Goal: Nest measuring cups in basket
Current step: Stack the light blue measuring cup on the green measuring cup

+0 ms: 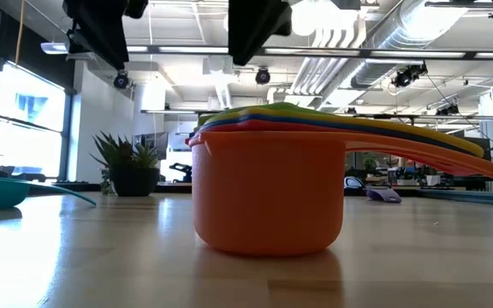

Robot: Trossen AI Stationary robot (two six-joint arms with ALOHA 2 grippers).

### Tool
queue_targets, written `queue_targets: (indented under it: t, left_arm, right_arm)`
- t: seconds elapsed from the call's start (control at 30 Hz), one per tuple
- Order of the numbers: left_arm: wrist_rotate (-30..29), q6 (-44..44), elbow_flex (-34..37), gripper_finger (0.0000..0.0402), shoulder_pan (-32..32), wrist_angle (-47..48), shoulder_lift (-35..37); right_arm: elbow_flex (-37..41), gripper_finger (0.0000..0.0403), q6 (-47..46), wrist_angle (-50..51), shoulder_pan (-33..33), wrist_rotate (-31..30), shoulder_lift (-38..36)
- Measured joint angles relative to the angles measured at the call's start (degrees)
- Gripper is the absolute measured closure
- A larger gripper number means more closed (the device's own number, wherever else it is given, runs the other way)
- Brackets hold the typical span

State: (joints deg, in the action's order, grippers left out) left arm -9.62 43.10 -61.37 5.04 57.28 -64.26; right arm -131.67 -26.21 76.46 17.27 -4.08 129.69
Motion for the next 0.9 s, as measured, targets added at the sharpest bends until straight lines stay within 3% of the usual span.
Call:
queue_targets:
  t: [0.17, 0.47, 0.9]
  left_arm:
    - [-0.01, -2.31, -0.02, 0.0316, 0.22, 0.62, 1.8]
    - [0.02, -1.49, -0.02, 0.0316, 4.03, 6.7, 4.31]
    - [0.61, 6.65, 7.29, 0.0316, 14.55, 11.88, 4.73]
  right_arm:
    - [-3.36, 0.0334, -4.49, 4.59, -0.5, -5.03, -0.04]
    - [-2.0, 0.0334, -11.21, 11.78, -2.61, -12.53, -2.47]
    - [-2.12, 0.0334, -10.99, 12.9, -7.49, -13.88, -4.74]
